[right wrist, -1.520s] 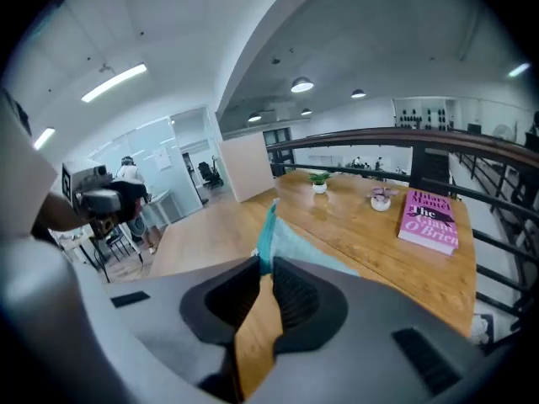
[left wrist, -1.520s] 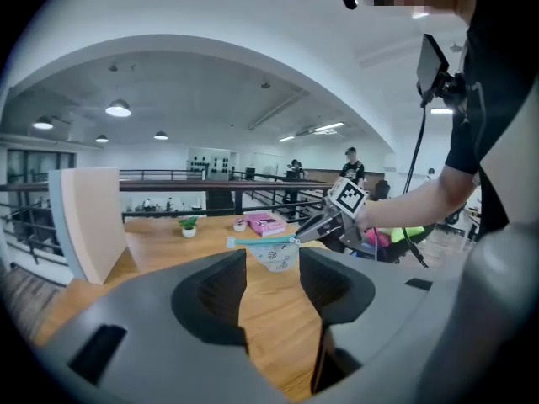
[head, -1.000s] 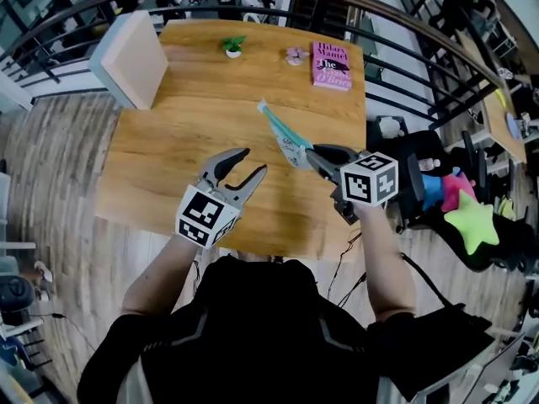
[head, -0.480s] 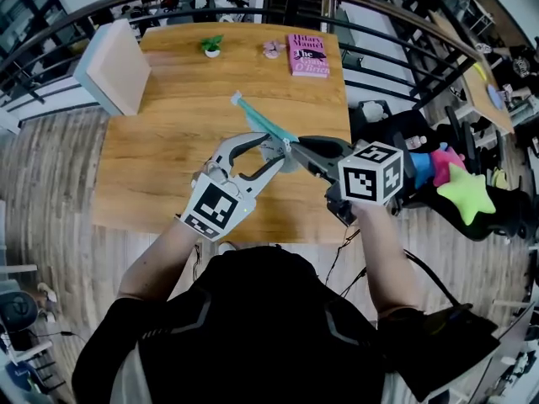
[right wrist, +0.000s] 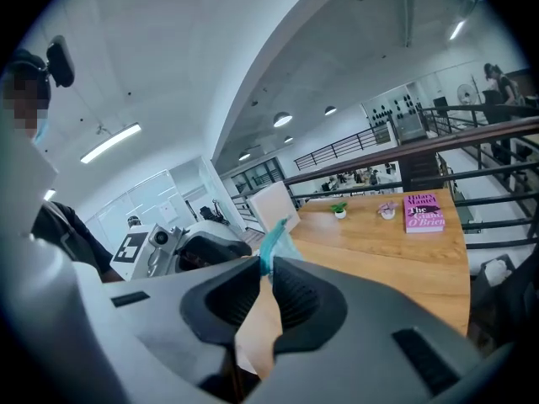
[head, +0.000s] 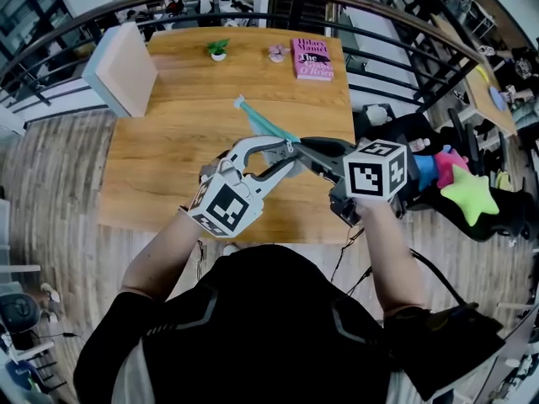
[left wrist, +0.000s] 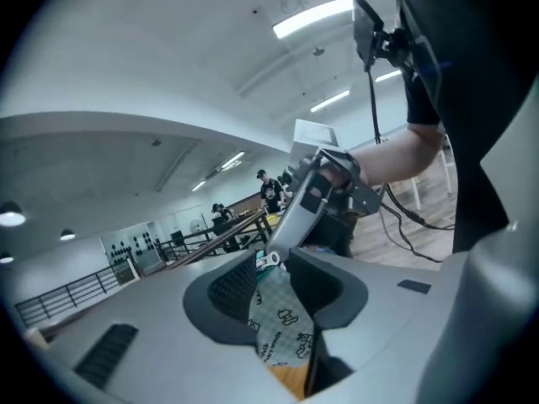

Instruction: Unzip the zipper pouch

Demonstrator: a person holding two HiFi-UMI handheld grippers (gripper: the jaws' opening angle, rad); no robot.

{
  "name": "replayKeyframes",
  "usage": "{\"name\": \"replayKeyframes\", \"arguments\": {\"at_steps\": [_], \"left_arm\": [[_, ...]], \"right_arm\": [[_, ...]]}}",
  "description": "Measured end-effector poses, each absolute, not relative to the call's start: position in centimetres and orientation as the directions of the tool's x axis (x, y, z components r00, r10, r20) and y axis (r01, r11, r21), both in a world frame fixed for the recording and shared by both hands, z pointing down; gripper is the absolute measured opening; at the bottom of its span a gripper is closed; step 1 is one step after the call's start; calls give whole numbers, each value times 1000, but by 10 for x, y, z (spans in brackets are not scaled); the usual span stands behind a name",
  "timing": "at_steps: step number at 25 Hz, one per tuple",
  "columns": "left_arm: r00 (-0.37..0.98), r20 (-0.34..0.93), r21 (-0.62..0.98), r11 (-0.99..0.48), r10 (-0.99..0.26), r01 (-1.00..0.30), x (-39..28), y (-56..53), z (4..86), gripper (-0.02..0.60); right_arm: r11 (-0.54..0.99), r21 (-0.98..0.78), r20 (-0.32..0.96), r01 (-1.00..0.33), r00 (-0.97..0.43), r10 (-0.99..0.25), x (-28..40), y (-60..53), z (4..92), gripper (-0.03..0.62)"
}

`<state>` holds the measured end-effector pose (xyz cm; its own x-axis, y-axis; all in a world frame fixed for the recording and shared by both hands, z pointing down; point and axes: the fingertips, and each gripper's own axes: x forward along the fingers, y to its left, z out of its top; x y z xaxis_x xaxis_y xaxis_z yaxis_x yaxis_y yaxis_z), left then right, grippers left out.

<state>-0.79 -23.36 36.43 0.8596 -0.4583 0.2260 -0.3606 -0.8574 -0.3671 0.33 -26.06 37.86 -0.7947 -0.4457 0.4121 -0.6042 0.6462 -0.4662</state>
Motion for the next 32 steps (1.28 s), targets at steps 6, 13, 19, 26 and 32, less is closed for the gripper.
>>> {"name": "replayKeyframes", "arguments": {"at_steps": [6, 13, 19, 26, 32], "left_arm": [[877, 270, -382, -880, -398, -282, -2, -230, 370, 99], [889, 246, -272, -908, -386, -319, -7, -233, 366, 78], [861, 203, -101, -885, -466, -455, -21, -249, 364, 61], [863, 208, -66, -887, -461, -458, -22, -249, 366, 54], [852, 226, 40, -870, -472, -492, -29, -253, 370, 35]], "right_arm": [[674, -450, 435, -586, -803, -407, 7, -255, 383, 55], [691, -450, 430, -566, -815, -388, 5, -253, 383, 54], [688, -459, 413, -562, -821, -394, 6, -258, 382, 54], [715, -454, 405, -532, -838, -366, -3, -258, 381, 54], [754, -437, 383, -490, -860, -337, -8, -256, 387, 54]]}}
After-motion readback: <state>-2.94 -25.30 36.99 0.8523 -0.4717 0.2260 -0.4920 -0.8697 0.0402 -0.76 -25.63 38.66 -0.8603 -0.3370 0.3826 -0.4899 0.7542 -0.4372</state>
